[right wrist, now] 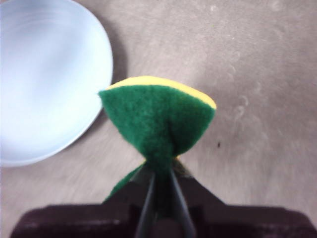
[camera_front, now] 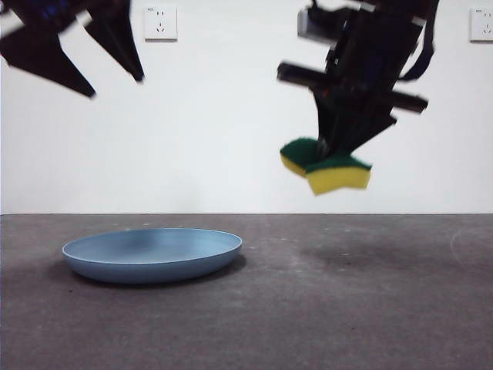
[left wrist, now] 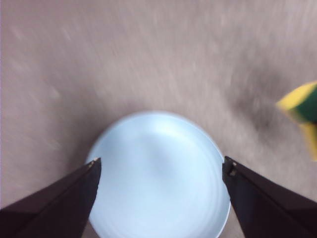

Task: Pick up the plate,pick up the cloth,clean the plate with the cloth

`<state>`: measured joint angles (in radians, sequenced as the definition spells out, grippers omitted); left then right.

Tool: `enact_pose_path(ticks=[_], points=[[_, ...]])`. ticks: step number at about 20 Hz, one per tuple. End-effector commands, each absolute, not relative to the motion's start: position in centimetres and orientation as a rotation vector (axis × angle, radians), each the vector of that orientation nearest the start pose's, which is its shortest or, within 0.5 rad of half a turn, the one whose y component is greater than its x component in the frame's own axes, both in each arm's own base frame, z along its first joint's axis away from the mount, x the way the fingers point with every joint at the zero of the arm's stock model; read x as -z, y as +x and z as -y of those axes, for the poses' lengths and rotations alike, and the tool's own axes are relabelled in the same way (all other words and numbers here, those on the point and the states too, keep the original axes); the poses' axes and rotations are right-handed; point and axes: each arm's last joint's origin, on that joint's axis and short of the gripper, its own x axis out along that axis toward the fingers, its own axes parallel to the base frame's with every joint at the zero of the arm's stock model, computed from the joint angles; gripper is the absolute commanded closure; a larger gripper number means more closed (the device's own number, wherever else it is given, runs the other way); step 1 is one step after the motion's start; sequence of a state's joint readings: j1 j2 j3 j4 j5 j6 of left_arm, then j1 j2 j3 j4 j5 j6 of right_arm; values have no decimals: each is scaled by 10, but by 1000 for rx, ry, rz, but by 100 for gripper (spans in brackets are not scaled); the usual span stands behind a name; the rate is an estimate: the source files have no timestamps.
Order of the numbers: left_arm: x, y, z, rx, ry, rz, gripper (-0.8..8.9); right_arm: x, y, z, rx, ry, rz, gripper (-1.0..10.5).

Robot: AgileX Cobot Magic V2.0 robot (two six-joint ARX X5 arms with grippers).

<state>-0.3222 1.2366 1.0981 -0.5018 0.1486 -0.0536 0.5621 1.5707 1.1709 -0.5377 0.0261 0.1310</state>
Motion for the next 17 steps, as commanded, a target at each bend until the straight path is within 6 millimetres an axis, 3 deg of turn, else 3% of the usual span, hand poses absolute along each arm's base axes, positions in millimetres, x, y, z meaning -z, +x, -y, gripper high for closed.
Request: enact_pose_path(ticks=[1, 5, 9, 12, 14, 17], points=[[-316, 229, 81, 421, 0, -646, 407, -231, 287, -177, -426, -162, -963, 963], [-310, 192, 70, 425, -34, -605, 409, -199, 301, -184, -412, -176, -1015, 963], [-321, 147, 61, 456, -66, -513, 409, -171, 310, -186, -405, -211, -1080, 963], [-326, 127, 54, 466, -65, -497, 409, -165, 312, -184, -399, -217, -1096, 960], [-323, 119, 51, 447, -55, -533, 409, -165, 312, -184, -402, -221, -1094, 852], [-321, 116, 48, 413, -36, -554, 409, -165, 312, -183, -400, -223, -1098, 515]])
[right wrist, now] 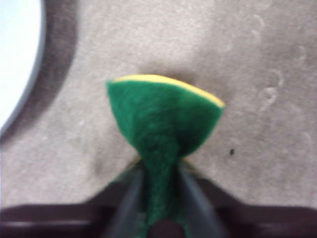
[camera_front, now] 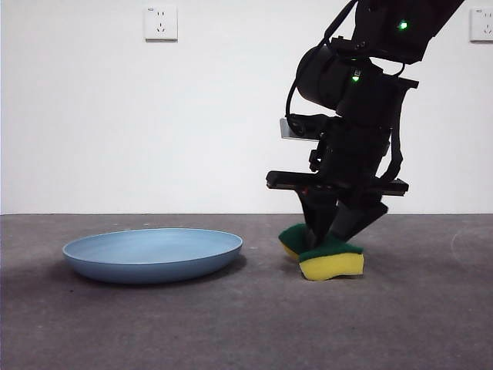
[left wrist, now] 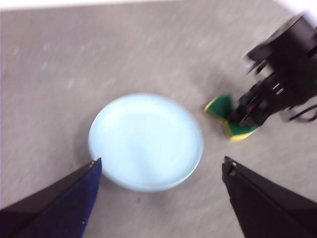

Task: Pick up the plate,pick up the cloth,clean the plate with the cloth

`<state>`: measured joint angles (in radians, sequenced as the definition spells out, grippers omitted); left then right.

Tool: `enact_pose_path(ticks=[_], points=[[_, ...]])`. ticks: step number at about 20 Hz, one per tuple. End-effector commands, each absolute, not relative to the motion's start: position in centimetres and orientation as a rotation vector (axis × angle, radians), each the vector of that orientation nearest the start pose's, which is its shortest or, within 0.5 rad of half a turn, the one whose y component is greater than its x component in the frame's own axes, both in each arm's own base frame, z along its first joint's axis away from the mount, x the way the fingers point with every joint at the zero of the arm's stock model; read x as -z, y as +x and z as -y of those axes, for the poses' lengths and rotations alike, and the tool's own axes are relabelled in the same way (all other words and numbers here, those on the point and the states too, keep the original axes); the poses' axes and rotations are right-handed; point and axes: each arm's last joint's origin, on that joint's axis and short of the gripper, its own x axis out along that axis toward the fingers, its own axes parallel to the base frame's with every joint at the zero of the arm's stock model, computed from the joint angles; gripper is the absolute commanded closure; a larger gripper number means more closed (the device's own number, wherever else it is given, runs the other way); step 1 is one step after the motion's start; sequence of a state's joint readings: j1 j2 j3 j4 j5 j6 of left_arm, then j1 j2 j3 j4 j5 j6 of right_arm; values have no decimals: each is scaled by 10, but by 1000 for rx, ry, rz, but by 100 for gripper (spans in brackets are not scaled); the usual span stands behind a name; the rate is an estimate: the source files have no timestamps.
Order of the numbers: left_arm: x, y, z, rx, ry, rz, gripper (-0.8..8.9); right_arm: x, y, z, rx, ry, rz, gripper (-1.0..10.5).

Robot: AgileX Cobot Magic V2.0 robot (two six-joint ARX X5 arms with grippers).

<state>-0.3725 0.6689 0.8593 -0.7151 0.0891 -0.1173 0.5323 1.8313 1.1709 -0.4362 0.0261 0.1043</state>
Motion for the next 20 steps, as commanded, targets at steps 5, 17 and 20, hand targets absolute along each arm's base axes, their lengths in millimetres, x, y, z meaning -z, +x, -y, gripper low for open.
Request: enact_pose_path(ticks=[5, 17, 20], points=[[-321, 116, 48, 414, -26, -551, 409, -165, 312, -183, -400, -223, -1098, 339], [-321, 117, 47, 365, -4, -545, 409, -202, 304, -178, -407, -197, -1002, 349], [-320, 120, 47, 331, 6, -550, 411, -227, 295, -172, -409, -160, -951, 399]])
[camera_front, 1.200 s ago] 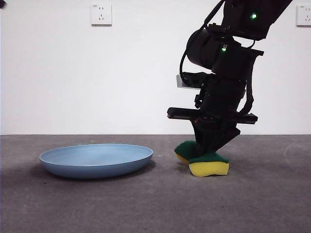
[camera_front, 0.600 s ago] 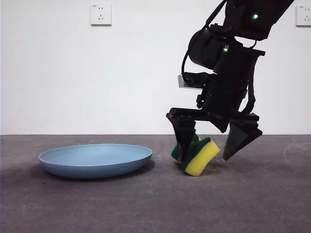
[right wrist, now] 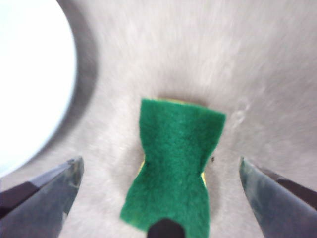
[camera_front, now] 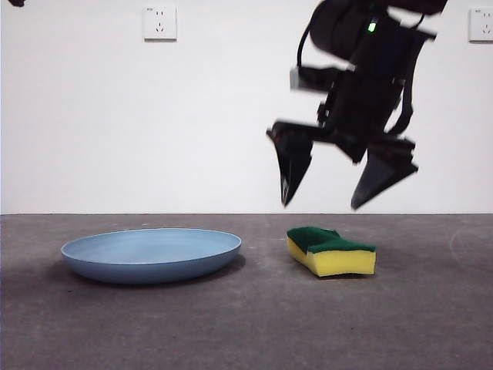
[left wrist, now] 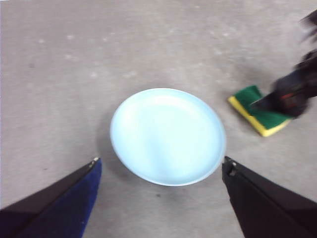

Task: Pick up the plate,pick up the cloth,clean the plate with the cloth

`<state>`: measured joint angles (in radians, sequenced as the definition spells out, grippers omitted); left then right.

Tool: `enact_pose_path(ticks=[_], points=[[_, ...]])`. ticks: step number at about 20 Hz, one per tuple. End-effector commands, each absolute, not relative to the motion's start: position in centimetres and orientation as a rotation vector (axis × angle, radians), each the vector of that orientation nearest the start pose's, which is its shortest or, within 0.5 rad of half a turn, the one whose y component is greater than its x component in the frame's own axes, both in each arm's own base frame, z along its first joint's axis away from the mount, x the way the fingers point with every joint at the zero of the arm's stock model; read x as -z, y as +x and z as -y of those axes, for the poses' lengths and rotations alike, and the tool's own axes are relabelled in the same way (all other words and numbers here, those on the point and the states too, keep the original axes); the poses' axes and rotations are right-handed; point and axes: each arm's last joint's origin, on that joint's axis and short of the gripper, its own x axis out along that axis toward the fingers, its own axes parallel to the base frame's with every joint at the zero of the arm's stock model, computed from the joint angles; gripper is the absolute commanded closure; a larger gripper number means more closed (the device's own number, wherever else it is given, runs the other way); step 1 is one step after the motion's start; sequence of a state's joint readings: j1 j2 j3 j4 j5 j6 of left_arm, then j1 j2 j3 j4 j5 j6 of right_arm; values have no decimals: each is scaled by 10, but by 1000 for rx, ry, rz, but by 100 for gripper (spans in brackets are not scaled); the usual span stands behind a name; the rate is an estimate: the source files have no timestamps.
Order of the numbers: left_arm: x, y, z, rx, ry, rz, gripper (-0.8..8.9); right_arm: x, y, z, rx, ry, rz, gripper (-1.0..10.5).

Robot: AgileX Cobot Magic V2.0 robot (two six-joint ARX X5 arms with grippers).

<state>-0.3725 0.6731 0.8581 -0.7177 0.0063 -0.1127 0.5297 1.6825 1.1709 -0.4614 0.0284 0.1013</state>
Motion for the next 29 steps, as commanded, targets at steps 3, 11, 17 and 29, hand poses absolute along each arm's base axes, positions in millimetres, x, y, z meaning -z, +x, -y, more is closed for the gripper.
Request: enact_pose_path(ticks=[3, 11, 17, 29], points=[[-318, 125, 48, 315, 28, -559, 737, -258, 279, -164, -423, -141, -887, 952], [-326, 133, 51, 331, 50, -462, 822, -331, 229, -140, -476, -102, -662, 955], [-316, 115, 43, 311, 51, -340, 822, -332, 192, -136, -552, -96, -522, 956], [-251, 93, 34, 274, -90, -293, 815, -278, 147, -123, -540, -92, -491, 946]])
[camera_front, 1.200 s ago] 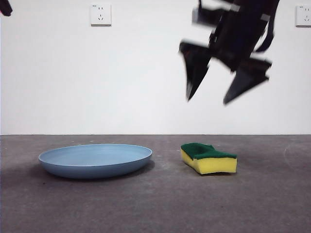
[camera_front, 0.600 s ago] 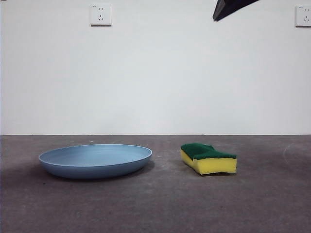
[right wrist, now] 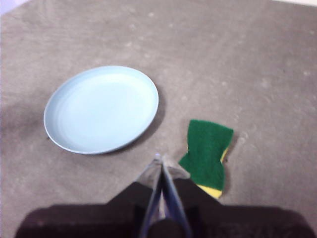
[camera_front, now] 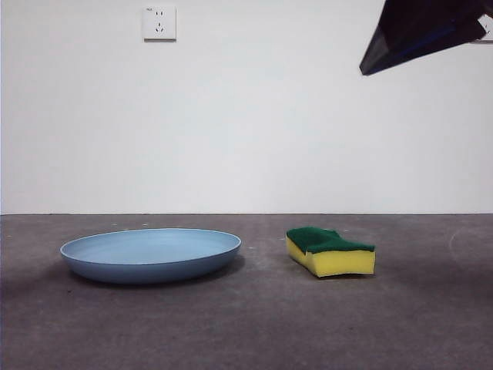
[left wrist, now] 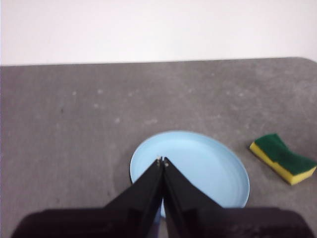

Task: Pick up the plate,pick up the cloth,clean the plate with the cloth

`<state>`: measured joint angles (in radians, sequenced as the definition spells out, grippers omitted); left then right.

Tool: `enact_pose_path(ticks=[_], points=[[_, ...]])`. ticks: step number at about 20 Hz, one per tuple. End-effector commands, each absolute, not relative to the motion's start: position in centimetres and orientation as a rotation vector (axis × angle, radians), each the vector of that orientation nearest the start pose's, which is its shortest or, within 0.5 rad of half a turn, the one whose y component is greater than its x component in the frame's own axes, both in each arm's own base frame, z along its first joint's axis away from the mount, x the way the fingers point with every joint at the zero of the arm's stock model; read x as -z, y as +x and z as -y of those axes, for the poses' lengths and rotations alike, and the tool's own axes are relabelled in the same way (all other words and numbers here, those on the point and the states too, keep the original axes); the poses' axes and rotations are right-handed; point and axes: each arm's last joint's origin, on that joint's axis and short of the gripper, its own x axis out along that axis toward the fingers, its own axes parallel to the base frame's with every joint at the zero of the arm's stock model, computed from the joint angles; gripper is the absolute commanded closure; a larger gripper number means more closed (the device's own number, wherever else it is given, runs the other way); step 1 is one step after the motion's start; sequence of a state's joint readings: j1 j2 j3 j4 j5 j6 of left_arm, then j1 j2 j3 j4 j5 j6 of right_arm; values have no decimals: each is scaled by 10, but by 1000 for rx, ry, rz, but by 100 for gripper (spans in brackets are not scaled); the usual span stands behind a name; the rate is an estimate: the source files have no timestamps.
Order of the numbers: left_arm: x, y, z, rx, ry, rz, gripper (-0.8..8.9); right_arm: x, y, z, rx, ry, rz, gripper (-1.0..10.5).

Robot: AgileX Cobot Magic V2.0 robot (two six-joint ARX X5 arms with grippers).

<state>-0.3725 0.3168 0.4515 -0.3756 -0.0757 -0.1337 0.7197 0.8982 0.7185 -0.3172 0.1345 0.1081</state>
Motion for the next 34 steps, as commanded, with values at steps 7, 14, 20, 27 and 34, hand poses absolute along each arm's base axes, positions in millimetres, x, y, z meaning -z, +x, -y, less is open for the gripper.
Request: enact_pose_path(ticks=[7, 14, 20, 27, 34], points=[[-241, 94, 34, 263, -64, -404, 815, -278, 147, -123, -539, -93, -493, 946], [-244, 90, 29, 219, 13, -350, 815, -278, 147, -123, -540, -93, -494, 946], [-240, 91, 18, 175, -12, -101, 815, -278, 147, -123, -540, -93, -494, 946], [-189, 92, 11, 102, -11, -54, 815, -278, 147, -123, -540, -93, -494, 946], [-155, 97, 9, 100, -21, -97, 815, -278, 147, -123, -539, -93, -494, 946]])
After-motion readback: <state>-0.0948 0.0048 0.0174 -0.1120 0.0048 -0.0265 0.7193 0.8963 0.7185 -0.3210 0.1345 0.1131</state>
